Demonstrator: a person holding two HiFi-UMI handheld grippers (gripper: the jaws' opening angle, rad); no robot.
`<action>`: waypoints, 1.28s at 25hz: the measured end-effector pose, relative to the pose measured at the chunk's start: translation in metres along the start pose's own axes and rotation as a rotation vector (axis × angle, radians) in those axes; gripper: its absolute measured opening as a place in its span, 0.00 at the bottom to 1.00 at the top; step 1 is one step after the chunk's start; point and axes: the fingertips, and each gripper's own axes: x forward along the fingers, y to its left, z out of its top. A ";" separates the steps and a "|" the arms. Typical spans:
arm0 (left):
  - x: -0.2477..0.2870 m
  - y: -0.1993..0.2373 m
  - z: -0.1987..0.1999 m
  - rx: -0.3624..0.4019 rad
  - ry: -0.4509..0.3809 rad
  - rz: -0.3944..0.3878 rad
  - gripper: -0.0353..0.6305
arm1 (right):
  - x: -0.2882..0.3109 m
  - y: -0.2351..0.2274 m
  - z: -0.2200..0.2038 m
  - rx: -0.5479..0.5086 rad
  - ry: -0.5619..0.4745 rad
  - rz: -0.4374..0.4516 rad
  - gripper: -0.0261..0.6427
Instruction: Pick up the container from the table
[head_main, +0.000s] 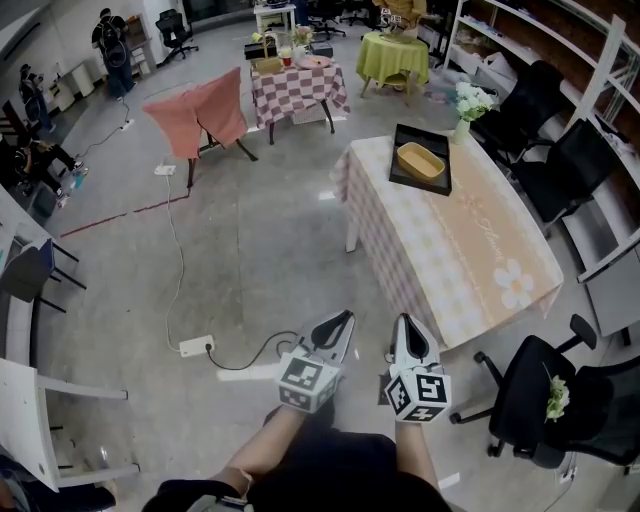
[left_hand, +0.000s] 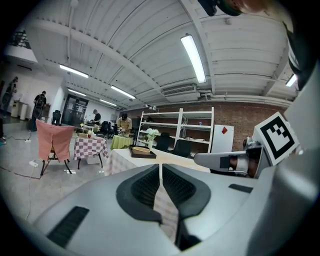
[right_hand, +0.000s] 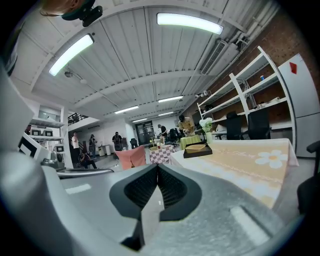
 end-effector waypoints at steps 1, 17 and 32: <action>0.004 0.005 0.002 0.002 0.001 -0.002 0.09 | 0.007 0.000 0.001 0.001 0.001 -0.002 0.05; 0.062 0.073 0.021 0.007 0.005 -0.059 0.09 | 0.096 -0.003 0.004 0.018 0.010 -0.053 0.05; 0.102 0.119 0.032 0.021 0.008 -0.073 0.09 | 0.157 -0.004 0.014 0.024 -0.007 -0.055 0.05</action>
